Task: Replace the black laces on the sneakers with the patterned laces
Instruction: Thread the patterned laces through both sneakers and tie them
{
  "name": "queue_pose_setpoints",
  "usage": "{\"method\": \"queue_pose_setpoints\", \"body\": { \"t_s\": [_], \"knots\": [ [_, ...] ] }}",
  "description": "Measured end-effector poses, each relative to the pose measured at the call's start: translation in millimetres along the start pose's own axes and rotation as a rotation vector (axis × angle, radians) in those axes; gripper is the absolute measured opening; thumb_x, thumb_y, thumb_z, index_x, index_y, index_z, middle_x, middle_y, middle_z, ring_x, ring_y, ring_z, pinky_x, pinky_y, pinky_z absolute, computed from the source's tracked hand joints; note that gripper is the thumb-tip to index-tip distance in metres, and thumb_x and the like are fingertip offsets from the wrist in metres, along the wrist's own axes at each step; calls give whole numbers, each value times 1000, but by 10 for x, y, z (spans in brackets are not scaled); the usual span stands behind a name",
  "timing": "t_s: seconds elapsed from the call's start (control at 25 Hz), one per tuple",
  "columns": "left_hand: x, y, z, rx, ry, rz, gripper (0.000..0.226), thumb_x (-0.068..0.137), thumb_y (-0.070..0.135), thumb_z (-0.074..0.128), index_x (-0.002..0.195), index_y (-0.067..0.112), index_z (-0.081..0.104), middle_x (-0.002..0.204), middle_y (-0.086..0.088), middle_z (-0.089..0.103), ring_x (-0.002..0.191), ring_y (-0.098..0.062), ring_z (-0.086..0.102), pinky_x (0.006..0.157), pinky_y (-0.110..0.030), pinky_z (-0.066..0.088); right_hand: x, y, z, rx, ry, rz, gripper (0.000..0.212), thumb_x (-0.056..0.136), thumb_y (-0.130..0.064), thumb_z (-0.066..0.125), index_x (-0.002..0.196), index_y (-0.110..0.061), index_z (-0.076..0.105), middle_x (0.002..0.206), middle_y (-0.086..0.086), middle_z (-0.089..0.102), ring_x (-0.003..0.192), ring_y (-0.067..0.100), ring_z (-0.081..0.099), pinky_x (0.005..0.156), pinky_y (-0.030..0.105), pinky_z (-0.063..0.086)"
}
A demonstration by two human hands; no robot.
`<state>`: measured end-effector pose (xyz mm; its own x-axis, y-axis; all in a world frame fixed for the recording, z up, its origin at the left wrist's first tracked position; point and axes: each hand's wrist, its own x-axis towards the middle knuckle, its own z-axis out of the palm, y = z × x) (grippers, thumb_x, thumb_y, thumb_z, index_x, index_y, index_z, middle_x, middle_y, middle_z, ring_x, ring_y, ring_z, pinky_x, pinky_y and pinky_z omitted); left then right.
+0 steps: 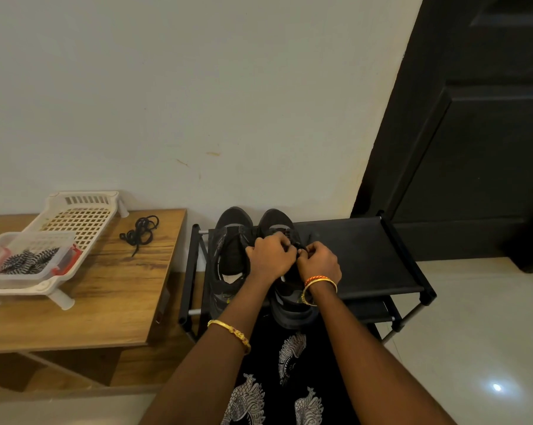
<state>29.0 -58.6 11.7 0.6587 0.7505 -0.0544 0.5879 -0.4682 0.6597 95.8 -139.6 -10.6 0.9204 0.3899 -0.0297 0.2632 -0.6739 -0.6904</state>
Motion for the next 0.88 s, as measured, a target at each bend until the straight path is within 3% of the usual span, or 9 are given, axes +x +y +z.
{"method": "queue_pose_setpoints", "body": {
  "t_s": [0.08, 0.16, 0.32, 0.44, 0.6, 0.72, 0.8, 0.88],
  "knots": [
    [20, 8, 98, 220, -3, 77, 22, 93, 35, 55, 103, 22, 70, 106, -2, 65, 110, -23, 51, 97, -47, 35, -4, -2, 0, -1, 0, 4, 13, 87, -30, 56, 90, -18, 61, 93, 4, 65, 83, 22, 60, 69, 30, 48],
    [57, -32, 182, 174, 17, 70, 21, 93, 33, 57, 104, 22, 72, 109, -5, 65, 110, -27, 54, 95, -48, 43, -8, -10, -2, -9, 0, 4, 13, 88, -30, 56, 91, -18, 61, 94, 4, 64, 83, 22, 60, 68, 29, 46],
    [55, -67, 186, -181, 53, -17, 14, 88, 25, 65, 90, 19, 77, 95, -3, 72, 93, -22, 64, 82, -45, 54, -9, -24, -10, -27, -6, -8, 15, 89, -30, 55, 93, -17, 61, 96, 5, 64, 84, 23, 58, 66, 28, 41],
    [35, 48, 35, -378, 72, 5, 12, 86, 20, 68, 88, 14, 78, 88, -1, 74, 88, -19, 67, 83, -42, 55, -8, -14, -3, -27, -3, -5, 15, 89, -31, 56, 92, -17, 61, 96, 5, 64, 84, 23, 59, 68, 29, 45],
    [-22, 392, -334, -842, 67, -7, 10, 88, 12, 65, 92, 8, 74, 87, 0, 69, 87, -14, 60, 74, -20, 48, -13, -18, 6, -17, 5, -9, 14, 89, -30, 57, 93, -17, 62, 96, 5, 64, 86, 24, 61, 70, 33, 49],
    [57, 466, -443, -1079, 16, -86, 11, 93, 9, 52, 86, 12, 61, 85, 0, 71, 87, -16, 64, 83, -25, 49, -15, -21, 7, -10, 3, -13, 14, 89, -30, 58, 95, -17, 62, 96, 5, 64, 86, 22, 61, 71, 33, 50],
    [72, 409, -375, -915, -10, -103, 9, 94, 13, 46, 87, 11, 51, 81, -2, 66, 79, -18, 60, 78, -29, 48, -17, -16, 0, -6, 0, -10, 14, 89, -30, 57, 93, -17, 61, 95, 5, 64, 84, 22, 60, 70, 31, 48],
    [57, 262, -201, -388, -24, -65, 7, 92, 25, 50, 94, 18, 52, 87, 2, 60, 85, -18, 54, 83, -36, 42, -17, -11, -9, -7, -8, -8, 13, 89, -29, 56, 92, -17, 61, 95, 5, 64, 84, 22, 59, 69, 30, 45]
  ]
}}
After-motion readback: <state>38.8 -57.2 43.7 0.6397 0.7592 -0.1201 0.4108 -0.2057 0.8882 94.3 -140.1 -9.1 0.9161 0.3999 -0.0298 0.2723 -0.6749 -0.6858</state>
